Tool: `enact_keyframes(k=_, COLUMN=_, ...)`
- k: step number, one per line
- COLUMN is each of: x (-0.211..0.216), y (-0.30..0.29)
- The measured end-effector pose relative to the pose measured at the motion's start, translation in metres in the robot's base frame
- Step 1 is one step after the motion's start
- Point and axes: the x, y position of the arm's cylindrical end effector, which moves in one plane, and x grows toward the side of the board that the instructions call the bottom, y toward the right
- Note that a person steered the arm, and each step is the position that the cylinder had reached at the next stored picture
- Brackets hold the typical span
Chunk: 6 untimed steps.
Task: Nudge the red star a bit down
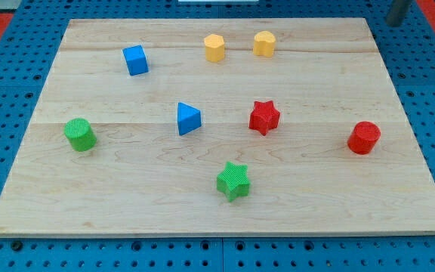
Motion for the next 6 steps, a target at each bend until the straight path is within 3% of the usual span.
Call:
enact_keyframes(k=2, x=0.012, y=0.000)
enact_keyframes(k=3, x=0.041, y=0.010)
enact_keyframes(k=5, x=0.218, y=-0.155)
enact_keyframes(k=6, x=0.233, y=-0.148)
